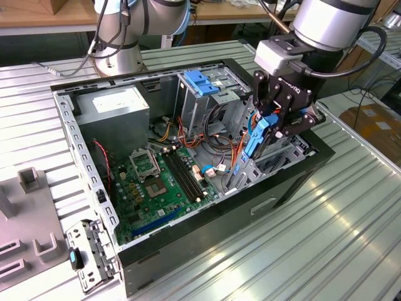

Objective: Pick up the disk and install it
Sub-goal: 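Insert the disk into the insertion slot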

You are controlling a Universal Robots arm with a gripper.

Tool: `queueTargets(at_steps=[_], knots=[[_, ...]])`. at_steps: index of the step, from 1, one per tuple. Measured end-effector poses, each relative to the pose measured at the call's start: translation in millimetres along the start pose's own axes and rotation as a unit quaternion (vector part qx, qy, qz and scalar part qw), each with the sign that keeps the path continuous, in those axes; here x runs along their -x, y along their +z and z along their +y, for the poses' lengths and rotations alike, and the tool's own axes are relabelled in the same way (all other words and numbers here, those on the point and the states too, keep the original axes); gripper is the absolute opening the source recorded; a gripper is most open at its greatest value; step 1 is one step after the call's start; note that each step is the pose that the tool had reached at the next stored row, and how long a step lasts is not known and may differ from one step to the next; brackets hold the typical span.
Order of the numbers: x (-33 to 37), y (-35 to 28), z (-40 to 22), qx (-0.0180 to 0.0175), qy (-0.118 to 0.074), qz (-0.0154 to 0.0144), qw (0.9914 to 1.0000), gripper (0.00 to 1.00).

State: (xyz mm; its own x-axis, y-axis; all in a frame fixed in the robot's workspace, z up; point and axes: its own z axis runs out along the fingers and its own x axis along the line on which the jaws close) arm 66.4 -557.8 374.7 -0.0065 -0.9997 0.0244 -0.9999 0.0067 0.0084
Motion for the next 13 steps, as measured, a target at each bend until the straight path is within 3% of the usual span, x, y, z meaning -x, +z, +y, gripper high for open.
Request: queueTargets(at_steps=[9,13], knots=[[-0.2,13.9,-0.2,0.0,0.0,0.0,1.0,0.37],[-0.2,14.7,-0.2,0.0,0.0,0.0002,1.0,0.37]])
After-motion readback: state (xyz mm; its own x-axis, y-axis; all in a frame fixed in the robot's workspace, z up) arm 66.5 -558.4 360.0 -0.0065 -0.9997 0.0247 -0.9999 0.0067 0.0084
